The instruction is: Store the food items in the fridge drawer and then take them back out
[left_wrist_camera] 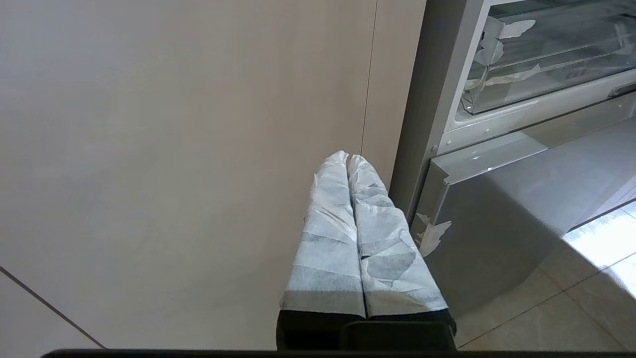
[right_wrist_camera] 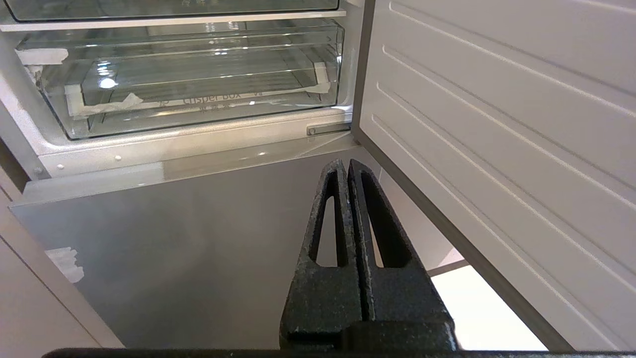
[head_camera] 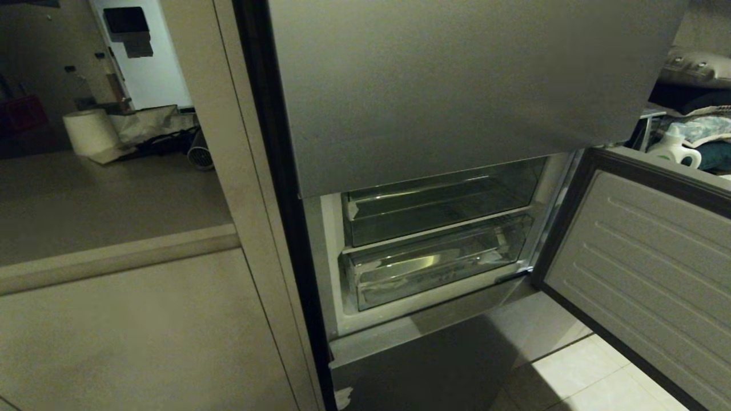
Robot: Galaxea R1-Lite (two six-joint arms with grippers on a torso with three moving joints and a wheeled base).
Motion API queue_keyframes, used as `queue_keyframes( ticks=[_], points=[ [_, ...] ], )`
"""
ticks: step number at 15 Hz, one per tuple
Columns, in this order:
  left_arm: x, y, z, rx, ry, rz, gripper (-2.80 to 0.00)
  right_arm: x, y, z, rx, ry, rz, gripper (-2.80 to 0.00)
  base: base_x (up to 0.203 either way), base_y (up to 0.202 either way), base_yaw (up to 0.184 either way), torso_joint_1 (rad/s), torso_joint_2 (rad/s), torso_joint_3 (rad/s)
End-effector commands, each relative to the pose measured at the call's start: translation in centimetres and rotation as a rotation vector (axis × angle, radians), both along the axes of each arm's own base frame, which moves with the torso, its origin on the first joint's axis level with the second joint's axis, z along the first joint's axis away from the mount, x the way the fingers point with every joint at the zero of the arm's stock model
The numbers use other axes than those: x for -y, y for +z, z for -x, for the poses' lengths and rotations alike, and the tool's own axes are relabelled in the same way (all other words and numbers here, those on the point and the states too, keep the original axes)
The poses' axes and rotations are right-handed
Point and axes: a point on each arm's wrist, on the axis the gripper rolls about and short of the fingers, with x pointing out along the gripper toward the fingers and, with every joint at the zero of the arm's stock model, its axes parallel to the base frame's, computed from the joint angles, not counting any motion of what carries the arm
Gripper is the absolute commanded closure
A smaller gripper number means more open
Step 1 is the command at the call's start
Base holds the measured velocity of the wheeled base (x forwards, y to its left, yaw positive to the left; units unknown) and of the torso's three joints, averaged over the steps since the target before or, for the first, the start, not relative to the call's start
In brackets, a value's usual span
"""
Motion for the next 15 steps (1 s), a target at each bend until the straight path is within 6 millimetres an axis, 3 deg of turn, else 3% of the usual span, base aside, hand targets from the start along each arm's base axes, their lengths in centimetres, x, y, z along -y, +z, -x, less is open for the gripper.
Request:
queue_keyframes(
  ticks=[1,15],
  points=[
    [0.0,0.01,-0.01,-0.001,0.0,0.0,0.0,0.0,-0.74,-0.22,-0.027,0.001,0.0,0.0,0.0,0.0,0.0,0.0,0.0,0.0],
    [0.0,0.01,-0.01,-0.001,0.0,0.002,0.0,0.0,-0.75,-0.23,-0.028,0.001,0.0,0.0,0.0,0.0,0.0,0.0,0.0,0.0]
  ],
)
